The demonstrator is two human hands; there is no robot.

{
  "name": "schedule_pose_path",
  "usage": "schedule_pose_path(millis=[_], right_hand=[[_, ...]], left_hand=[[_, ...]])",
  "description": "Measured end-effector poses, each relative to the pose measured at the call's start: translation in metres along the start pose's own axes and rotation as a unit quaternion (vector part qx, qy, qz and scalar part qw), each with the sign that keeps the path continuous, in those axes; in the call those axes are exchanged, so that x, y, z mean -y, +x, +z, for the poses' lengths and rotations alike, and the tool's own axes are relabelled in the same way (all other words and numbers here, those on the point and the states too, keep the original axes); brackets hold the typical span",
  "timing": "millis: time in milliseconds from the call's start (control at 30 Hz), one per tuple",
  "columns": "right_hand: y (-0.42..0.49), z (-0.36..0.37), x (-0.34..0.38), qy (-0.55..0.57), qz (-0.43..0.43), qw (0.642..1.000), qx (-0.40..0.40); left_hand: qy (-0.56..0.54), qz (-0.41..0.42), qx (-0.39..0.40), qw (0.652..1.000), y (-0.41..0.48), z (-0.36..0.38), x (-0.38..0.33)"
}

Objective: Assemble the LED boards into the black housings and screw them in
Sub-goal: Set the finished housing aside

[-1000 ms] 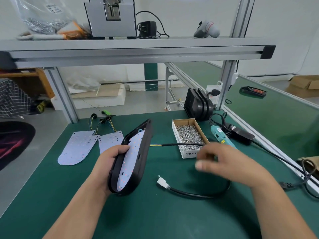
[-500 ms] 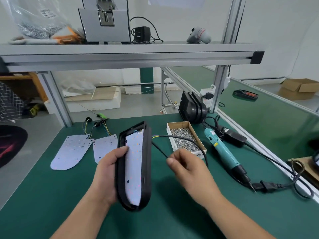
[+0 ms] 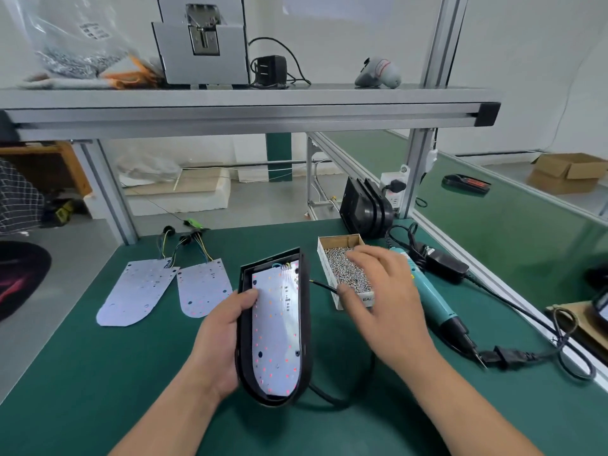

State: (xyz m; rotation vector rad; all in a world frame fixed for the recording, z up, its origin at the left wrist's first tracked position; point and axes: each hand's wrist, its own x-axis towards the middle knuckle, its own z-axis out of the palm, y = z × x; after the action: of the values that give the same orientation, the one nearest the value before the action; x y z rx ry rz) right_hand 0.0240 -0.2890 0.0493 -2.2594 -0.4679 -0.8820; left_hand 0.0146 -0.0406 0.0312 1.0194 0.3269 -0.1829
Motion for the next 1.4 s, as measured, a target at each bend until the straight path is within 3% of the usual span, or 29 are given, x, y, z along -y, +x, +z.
schedule_pose_path(millis=[67, 133, 267, 333, 400, 467, 500, 567, 600, 667, 833, 1000, 1233, 1400], right_hand=[[-0.003, 0.0, -0.007, -0.012, 0.07, 0.987, 0.141], [-0.01, 0.003, -0.008, -0.046, 0.079, 0.969, 0.231], [-0.018, 0.009, -0.005, -0.116, 0.011, 0.969, 0.218], [-0.018, 0.012, -0.002, -0.119, 0.021, 0.964, 0.237], [-0.019, 0.015, 0.003, -0.079, 0.041, 0.968, 0.234], [-0.02, 0.018, 0.007, 0.044, 0.109, 0.972, 0.203], [-0.018, 0.018, 0.012, 0.149, 0.184, 0.95, 0.203], [-0.016, 0.019, 0.023, 0.36, 0.323, 0.843, 0.234], [-0.015, 0.02, 0.024, 0.424, 0.358, 0.79, 0.262], [-0.017, 0.019, 0.026, 0.466, 0.35, 0.742, 0.331], [-0.025, 0.025, 0.023, 0.517, 0.317, 0.728, 0.319], [-0.024, 0.025, 0.019, 0.522, 0.333, 0.739, 0.266], [-0.02, 0.019, 0.014, 0.502, 0.344, 0.76, 0.225], [-0.023, 0.021, 0.007, 0.534, 0.363, 0.73, 0.225]], left_hand=[[-0.009, 0.012, 0.003, 1.0, 0.001, 0.0, 0.001], [-0.019, 0.027, 0.015, 0.999, 0.002, 0.0, 0.002], [-0.041, 0.068, 0.036, 0.996, 0.005, -0.002, 0.0], [-0.048, 0.072, 0.05, 0.995, 0.004, -0.003, -0.003], [-0.048, 0.074, 0.061, 0.994, 0.004, -0.005, -0.004], [-0.031, 0.085, 0.069, 0.994, 0.005, -0.003, -0.003], [-0.019, 0.099, 0.071, 0.992, 0.004, 0.0, -0.002], [0.01, 0.132, 0.075, 0.988, 0.003, 0.004, 0.0], [0.031, 0.148, 0.073, 0.986, 0.003, 0.006, 0.002], [0.095, 0.187, 0.046, 0.977, 0.002, 0.01, 0.006], [0.192, 0.228, -0.007, 0.954, 0.001, 0.015, 0.018], [0.141, 0.168, 0.038, 0.975, -0.007, 0.022, 0.018], [0.098, 0.169, 0.131, 0.972, -0.006, 0.021, 0.024], [0.104, 0.141, 0.173, 0.969, 0.0, 0.017, 0.023]])
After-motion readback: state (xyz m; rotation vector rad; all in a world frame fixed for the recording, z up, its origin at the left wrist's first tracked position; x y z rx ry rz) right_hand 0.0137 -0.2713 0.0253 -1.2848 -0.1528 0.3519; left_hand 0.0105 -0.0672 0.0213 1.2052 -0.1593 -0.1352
